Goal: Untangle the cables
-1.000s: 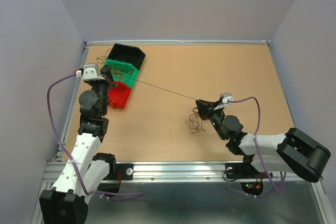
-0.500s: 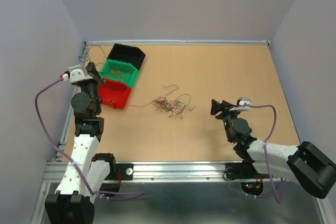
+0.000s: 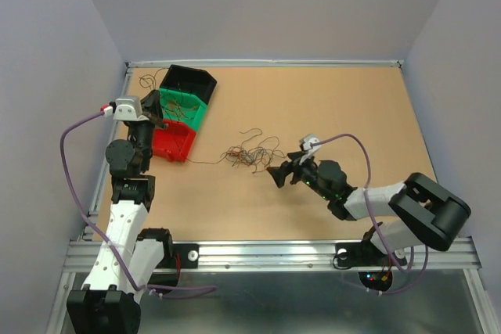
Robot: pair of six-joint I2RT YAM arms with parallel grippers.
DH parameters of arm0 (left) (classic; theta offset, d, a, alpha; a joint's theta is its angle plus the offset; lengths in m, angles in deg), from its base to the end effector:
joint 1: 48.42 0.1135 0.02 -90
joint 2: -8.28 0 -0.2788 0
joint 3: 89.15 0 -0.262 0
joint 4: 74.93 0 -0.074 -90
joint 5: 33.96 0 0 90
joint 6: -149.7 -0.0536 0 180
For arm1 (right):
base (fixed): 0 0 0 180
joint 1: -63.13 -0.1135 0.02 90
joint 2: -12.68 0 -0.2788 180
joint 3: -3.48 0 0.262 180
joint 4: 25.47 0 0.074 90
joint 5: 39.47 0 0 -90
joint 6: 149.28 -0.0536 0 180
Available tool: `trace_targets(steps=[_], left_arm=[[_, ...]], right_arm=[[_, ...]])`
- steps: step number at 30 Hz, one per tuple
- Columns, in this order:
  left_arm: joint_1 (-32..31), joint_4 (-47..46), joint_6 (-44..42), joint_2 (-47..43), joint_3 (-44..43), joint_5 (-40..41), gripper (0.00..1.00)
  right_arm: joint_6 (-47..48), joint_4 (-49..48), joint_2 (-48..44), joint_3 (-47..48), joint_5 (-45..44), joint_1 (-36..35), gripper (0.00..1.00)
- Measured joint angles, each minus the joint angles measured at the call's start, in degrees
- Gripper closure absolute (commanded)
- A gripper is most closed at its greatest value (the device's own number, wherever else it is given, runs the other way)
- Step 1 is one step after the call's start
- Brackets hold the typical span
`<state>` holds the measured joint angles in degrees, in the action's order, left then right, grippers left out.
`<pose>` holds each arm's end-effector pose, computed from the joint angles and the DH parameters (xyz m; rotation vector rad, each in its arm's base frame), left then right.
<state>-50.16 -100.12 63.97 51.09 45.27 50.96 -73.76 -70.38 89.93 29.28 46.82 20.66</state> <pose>0.1895 -0.0105 0.3754 0.0560 1.0845 -0.1424 0.1856 0.1652 0.1660 -0.3703 1.6925 0.6871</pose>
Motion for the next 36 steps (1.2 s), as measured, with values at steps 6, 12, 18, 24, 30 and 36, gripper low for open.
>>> trace_targets(steps=[6, 12, 18, 24, 30, 36], left_arm=[[0.0, -0.7, 0.0, -0.3, 0.1, -3.4, 0.99], [0.0, -0.8, 0.0, -0.5, 0.3, -4.5, 0.97], [0.0, -0.8, 0.1, -2.4, 1.2, -5.2, 0.96], [0.0, -1.0, 0.1, -3.6, 1.2, -5.6, 0.96], [0.0, -1.1, 0.1, -4.0, 1.3, -5.9, 0.96], [0.0, -1.2, 0.1, -4.8, 1.9, -5.7, 0.93]], right_arm=[[6.9, -0.4, 11.0, 13.5, 7.8, -6.6, 0.00], [10.3, -1.5, 20.4, 29.0, 17.4, -9.5, 0.00], [12.3, -2.5, 30.7, 39.8, 21.8, -11.6, 0.00], [12.8, -2.3, 39.8, 45.8, 24.6, -12.0, 0.07], [13.8, -0.2, 45.1, 49.5, 24.5, -13.3, 0.87], [14.4, 0.9, 44.5, 48.8, 22.1, -14.6, 0.99]])
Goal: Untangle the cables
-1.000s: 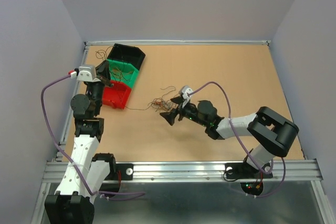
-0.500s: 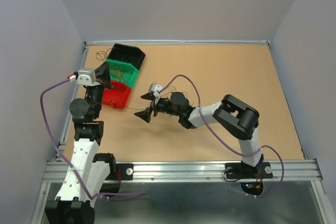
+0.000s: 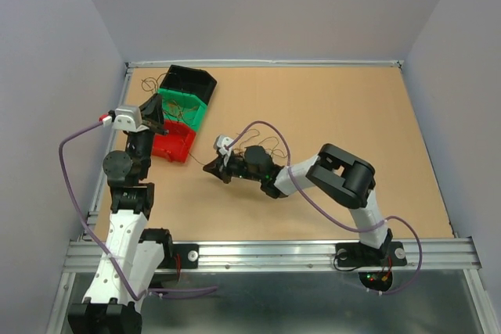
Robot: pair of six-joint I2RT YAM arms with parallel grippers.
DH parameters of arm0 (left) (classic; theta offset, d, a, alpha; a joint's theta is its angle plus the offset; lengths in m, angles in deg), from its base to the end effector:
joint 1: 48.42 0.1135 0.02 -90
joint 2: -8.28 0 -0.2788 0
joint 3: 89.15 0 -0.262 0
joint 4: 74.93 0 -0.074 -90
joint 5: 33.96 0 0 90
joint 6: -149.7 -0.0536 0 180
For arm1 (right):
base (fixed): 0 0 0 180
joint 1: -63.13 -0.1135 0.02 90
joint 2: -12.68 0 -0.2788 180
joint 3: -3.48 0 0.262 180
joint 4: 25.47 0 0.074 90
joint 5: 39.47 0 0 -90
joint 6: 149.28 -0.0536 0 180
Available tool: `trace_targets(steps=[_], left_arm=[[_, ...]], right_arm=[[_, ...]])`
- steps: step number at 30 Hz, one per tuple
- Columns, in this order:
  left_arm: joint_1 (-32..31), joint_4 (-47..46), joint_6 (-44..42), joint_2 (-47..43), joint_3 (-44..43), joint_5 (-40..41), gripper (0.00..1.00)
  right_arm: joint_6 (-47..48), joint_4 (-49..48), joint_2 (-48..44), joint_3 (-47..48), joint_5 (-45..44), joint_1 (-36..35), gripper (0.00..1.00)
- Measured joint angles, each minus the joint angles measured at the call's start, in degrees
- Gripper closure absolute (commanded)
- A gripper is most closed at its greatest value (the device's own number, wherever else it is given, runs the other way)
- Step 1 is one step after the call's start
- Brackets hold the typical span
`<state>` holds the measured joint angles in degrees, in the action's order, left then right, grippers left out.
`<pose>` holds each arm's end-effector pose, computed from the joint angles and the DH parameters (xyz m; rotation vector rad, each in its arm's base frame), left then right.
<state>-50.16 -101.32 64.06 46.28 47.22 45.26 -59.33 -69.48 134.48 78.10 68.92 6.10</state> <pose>0.1680 -0.0151 0.3780 0.1489 1.0138 -0.1922 0.2414 0.4032 0.1514 -1.0423 1.3733 1.0127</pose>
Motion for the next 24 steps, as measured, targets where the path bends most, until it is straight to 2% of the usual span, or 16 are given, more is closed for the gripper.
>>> trace_targets(steps=[1, 3, 7, 12, 16, 17, 19, 24], left_arm=[[0.0, 0.0, 0.0, -0.2, 0.1, 0.3, 0.86], [0.0, -0.3, -0.2, -0.7, 0.3, 1.5, 0.79], [0.0, -2.8, 0.0, -3.3, 3.6, 7.1, 0.78], [0.0, -4.8, 0.2, -6.8, 6.8, 13.4, 0.69], [0.3, -6.4, 0.4, -7.1, 6.9, 15.7, 0.71], [0.3, -7.0, 0.3, -7.1, 6.9, 16.0, 0.80], [0.3, -7.7, 0.2, -6.6, 6.9, 16.1, 0.88], [0.3, -7.8, -0.3, -4.5, 6.9, 16.1, 0.89]], right_arm=[[-0.1, 0.0, -1.3, -1.8, -0.5, -0.1, 1.00], [-0.7, -0.5, -3.7, -5.4, -1.5, -0.1, 1.00], [-2.4, -2.5, -10.0, -15.0, -3.8, -0.1, 0.99], [-3.4, -4.0, -15.2, -22.9, -7.8, -0.1, 1.00], [-3.2, -4.8, -21.7, -30.3, -9.0, -0.1, 0.99], [-3.2, -4.9, -23.8, -32.3, -9.2, -0.1, 1.00], [-3.2, -5.2, -28.5, -36.1, -10.4, -0.1, 0.99], [-3.8, -6.5, -39.9, -42.8, -16.7, -0.1, 0.99]])
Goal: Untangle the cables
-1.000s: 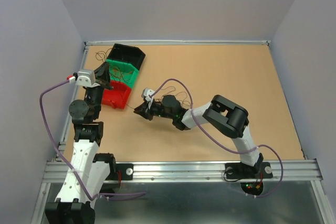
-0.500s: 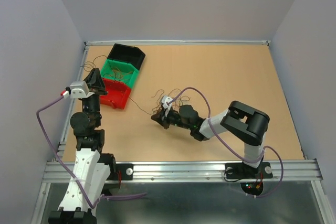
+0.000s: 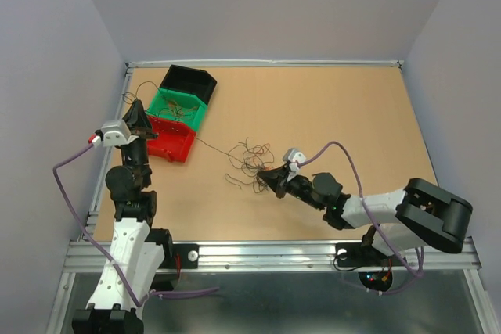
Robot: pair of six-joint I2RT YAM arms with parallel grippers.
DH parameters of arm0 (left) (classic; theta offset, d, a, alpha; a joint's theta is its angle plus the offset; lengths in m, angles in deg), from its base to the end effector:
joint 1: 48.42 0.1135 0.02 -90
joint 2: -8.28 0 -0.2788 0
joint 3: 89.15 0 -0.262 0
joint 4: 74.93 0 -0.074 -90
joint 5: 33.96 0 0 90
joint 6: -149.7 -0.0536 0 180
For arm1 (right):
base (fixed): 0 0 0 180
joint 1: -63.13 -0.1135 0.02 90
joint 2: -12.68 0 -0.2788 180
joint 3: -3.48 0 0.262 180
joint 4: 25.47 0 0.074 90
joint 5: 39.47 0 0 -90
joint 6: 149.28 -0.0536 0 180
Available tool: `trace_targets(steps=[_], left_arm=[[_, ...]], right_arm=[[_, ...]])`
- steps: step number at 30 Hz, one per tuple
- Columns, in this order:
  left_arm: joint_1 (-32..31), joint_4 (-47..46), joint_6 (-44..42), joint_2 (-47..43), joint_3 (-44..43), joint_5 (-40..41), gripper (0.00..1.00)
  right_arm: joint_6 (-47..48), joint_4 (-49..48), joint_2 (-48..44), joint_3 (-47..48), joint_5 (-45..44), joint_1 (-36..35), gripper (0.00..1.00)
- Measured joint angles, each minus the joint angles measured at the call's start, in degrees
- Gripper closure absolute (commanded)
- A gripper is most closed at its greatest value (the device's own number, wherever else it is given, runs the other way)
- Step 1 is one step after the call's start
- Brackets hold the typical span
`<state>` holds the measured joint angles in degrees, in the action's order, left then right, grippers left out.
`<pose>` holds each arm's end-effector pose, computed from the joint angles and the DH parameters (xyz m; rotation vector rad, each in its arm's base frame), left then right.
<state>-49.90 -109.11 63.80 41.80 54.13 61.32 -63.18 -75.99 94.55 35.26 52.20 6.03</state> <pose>0.1504 0.0010 0.3594 -0.1065 0.9155 -0.0481 0.1487 0.2328 0.1895 -0.7507 1.4456 0.8533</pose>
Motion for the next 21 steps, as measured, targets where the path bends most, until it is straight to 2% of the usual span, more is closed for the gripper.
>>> trace_targets(steps=[7, 11, 13, 21], left_arm=[[0.0, 0.2, -0.2, 1.5, 0.0, 1.4, 0.89], [0.0, 0.1, -0.4, 2.1, 0.0, 2.6, 0.97], [0.0, 0.1, -0.5, 2.6, 0.0, 2.9, 1.00], [0.1, 0.4, -0.6, 5.6, -0.1, 3.9, 1.00]], right_arm=[[-3.7, 0.4, -15.3, -8.7, -21.4, 0.0, 0.99], [-5.0, 1.9, -26.4, -14.4, -34.4, 0.0, 0.99], [-5.0, 2.7, -32.4, -15.4, -37.9, 0.0, 0.99], [-5.0, 10.8, -55.1, -15.4, -48.6, 0.0, 1.00]])
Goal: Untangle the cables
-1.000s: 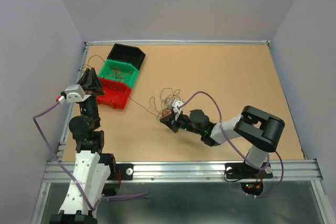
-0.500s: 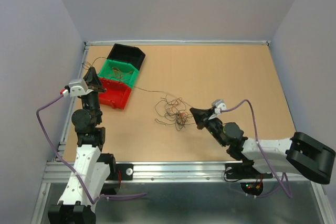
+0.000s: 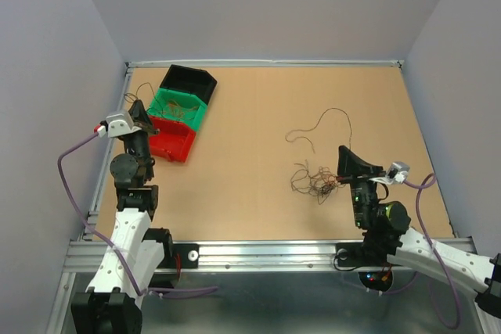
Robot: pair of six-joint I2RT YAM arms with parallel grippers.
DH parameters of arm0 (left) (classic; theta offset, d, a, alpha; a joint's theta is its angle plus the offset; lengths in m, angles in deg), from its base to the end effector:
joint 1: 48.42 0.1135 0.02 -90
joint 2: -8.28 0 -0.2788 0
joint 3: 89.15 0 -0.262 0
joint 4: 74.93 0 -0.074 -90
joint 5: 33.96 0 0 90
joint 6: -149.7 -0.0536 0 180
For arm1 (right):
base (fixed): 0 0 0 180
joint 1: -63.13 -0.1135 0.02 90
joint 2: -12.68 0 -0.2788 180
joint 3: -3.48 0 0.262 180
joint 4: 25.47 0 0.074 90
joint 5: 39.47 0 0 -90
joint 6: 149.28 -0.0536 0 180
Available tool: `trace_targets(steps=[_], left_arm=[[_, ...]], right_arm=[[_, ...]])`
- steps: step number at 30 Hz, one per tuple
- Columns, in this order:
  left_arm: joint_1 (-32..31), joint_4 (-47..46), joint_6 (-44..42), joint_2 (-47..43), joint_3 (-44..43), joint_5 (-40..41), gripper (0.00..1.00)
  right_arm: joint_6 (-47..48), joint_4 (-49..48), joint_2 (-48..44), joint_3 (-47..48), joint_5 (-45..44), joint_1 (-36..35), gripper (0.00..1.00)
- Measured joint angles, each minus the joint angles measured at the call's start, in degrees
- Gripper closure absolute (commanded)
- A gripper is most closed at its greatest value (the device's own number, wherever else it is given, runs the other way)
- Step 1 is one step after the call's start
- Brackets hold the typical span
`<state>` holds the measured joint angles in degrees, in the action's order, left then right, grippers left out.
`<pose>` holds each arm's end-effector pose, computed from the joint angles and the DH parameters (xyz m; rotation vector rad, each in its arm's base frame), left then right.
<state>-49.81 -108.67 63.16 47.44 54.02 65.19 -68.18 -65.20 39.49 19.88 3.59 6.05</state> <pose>0.1741 0.0043 0.3451 -0.1639 1.0172 0.0046 0.1010 0.0839 0.2461 0.2700 1.2201 0.5682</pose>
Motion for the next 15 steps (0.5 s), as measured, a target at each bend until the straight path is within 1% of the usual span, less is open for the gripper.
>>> trace_targets(steps=[3, 6, 10, 15], left_arm=[[0.0, 0.6, -0.1, 1.0, -0.8, -0.7, 1.00], [0.0, 2.7, -0.9, 3.1, -3.8, -4.8, 1.00], [0.0, 6.9, -3.7, 7.8, -9.2, -9.5, 1.00], [0.0, 12.1, -11.2, 11.2, -9.6, -18.5, 1.00]], right_arm=[[0.0, 3.7, -6.4, 0.0, -0.7, 0.0, 1.00], [-0.4, 6.9, -7.3, 0.0, -0.6, 0.0, 0.99], [-1.2, 9.8, -3.1, 0.0, 0.2, 0.0, 0.99], [-1.8, 11.7, 3.5, 0.0, 2.1, 0.0, 0.99]])
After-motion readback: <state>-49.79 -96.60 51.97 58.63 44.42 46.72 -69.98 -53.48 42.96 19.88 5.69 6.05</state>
